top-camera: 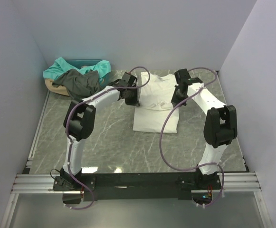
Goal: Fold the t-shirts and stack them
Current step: Fold the tshirt
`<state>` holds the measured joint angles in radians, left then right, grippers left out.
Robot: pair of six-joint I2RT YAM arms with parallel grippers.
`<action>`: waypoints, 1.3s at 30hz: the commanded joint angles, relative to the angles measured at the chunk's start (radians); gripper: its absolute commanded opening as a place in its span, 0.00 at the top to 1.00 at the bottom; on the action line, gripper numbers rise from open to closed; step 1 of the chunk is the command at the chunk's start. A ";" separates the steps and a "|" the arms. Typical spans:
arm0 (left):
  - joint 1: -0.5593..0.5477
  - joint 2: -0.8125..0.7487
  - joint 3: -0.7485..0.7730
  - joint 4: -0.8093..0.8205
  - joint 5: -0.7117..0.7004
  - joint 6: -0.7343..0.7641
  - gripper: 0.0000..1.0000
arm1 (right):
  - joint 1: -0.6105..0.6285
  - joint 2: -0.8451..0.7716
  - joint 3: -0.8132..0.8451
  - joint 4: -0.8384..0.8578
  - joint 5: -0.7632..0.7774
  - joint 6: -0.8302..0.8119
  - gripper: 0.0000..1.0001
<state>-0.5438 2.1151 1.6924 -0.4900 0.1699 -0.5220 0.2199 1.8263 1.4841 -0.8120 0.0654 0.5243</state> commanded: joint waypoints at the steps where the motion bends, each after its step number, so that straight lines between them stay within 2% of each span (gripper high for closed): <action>1: 0.016 0.032 0.075 -0.010 0.065 0.057 1.00 | -0.011 0.039 0.062 -0.022 0.019 -0.029 1.00; 11: 0.039 0.097 0.154 -0.001 0.092 0.083 0.98 | -0.036 0.082 0.084 -0.013 0.007 -0.032 1.00; 12: 0.042 0.101 0.180 -0.004 0.091 0.080 0.79 | -0.040 0.096 0.117 -0.022 0.001 -0.036 1.00; 13: 0.048 0.111 0.197 -0.010 0.088 0.077 0.61 | -0.042 0.100 0.137 -0.029 -0.007 -0.041 0.94; 14: 0.050 0.112 0.214 -0.024 0.076 0.073 0.44 | -0.048 0.105 0.160 -0.036 -0.018 -0.047 0.74; 15: 0.051 0.112 0.239 -0.030 0.063 0.068 0.27 | -0.048 0.106 0.203 -0.045 -0.019 -0.050 0.63; 17: 0.053 0.092 0.247 -0.027 0.036 0.066 0.21 | -0.047 0.100 0.234 -0.050 -0.022 -0.055 0.45; 18: 0.053 0.079 0.227 -0.022 0.033 0.062 0.17 | -0.045 0.087 0.248 -0.050 -0.026 -0.059 0.43; 20: 0.053 0.034 0.184 -0.004 0.031 0.053 0.16 | -0.037 0.070 0.243 -0.046 -0.033 -0.067 0.42; 23: 0.050 -0.035 0.043 0.053 0.051 0.028 0.16 | -0.024 0.030 0.177 -0.020 -0.055 -0.076 0.42; 30: 0.024 -0.177 -0.258 0.117 0.065 -0.009 0.19 | 0.002 -0.076 -0.062 0.039 -0.105 -0.041 0.43; 39: -0.034 -0.276 -0.416 0.146 0.054 -0.055 0.19 | 0.006 -0.271 -0.376 0.115 -0.148 0.013 0.43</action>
<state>-0.5644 1.9034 1.3037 -0.3927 0.2207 -0.5468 0.2230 1.6310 1.1667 -0.7578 -0.0669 0.5095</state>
